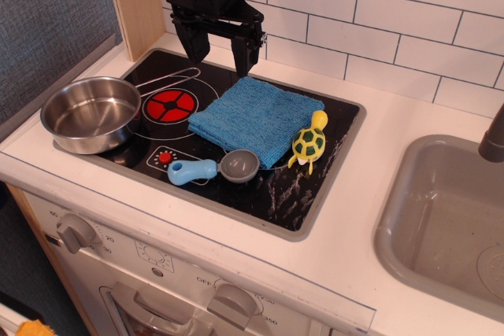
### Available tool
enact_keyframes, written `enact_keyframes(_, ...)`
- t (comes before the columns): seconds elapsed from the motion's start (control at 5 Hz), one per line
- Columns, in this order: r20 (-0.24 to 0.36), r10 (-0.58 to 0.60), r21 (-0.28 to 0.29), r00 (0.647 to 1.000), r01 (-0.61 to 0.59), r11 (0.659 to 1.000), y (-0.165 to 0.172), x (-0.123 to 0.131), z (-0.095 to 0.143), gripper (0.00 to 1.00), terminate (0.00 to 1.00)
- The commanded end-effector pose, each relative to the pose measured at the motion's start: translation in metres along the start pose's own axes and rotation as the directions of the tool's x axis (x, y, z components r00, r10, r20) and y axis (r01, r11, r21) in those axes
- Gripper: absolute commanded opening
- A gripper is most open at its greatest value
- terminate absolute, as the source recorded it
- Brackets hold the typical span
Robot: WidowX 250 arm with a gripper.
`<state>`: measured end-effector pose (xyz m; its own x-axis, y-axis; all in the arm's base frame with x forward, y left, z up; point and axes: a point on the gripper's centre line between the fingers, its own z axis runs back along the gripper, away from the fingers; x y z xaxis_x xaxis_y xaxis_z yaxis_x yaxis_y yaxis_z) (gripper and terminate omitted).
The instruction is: Put the yellow and green turtle above the pan.
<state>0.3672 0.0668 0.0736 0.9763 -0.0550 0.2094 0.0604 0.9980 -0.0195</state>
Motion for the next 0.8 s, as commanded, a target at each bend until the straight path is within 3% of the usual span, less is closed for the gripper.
enact_keyframes(0.0,0.000,0.000,0.000,1.000,0.000,1.000,0.000,0.000,0.000,1.00,0.00)
enact_keyframes(0.2,-0.030,-0.051,-0.015,0.998,0.050,0.999,-0.038,0.008,0.002,1.00,0.00)
enact_keyframes(0.4,0.016,-0.139,0.010,0.990,0.139,0.990,-0.064,0.004,0.008,1.00,0.00)
enact_keyframes(0.6,-0.013,-0.182,0.010,0.983,0.182,0.983,-0.088,-0.005,0.007,1.00,0.00)
